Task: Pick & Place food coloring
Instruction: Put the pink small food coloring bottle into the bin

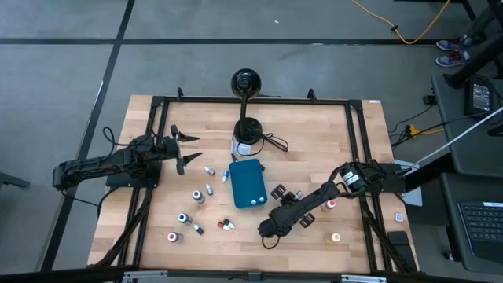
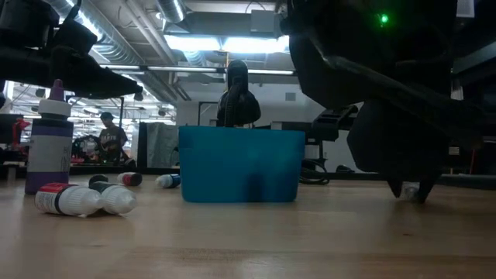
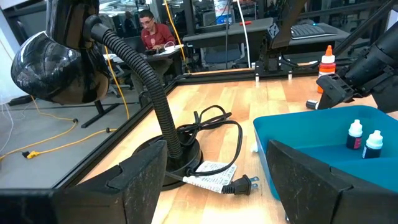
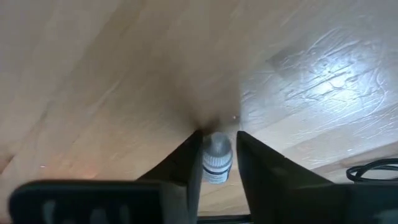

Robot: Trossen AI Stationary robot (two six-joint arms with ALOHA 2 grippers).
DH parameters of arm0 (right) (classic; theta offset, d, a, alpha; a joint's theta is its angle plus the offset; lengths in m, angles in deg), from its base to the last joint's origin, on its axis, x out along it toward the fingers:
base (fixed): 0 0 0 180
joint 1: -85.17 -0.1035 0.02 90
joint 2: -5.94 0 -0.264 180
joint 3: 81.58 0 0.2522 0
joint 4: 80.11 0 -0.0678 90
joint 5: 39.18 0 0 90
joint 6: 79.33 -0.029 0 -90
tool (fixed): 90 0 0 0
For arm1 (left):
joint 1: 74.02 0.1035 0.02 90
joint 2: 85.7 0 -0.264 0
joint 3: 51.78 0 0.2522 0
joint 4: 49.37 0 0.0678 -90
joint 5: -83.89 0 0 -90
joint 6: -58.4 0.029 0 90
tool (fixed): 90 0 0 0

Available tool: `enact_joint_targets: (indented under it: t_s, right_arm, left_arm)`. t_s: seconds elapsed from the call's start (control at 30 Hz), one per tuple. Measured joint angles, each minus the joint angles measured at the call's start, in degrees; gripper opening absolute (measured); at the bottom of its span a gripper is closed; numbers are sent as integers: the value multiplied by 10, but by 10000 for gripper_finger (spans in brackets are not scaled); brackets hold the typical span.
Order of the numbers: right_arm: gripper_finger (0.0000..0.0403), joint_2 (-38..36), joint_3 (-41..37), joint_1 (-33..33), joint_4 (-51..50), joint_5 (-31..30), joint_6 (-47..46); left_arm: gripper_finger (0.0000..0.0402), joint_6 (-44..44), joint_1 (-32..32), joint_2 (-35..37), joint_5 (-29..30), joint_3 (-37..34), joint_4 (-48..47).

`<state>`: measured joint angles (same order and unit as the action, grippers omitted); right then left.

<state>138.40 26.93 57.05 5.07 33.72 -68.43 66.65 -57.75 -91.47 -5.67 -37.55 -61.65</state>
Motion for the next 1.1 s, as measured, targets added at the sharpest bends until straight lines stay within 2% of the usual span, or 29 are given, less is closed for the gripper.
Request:
enact_joint_targets:
  t_s: [0.23, 0.47, 0.63, 1.1]
  right_arm:
    - [160, 0, 0, 0, 2, -14, 1]
    - [180, 0, 0, 0, -8, -15, -1]
    - [173, 0, 0, 2, -12, -11, 7]
    - [120, 1, -10, 6, -20, -6, 13]
  left_arm:
    - [269, 0, 0, 0, 0, 0, 0]
    - [269, 0, 0, 0, 0, 0, 0]
    - [269, 0, 0, 0, 0, 0, 0]
    - [269, 0, 0, 0, 0, 0, 0]
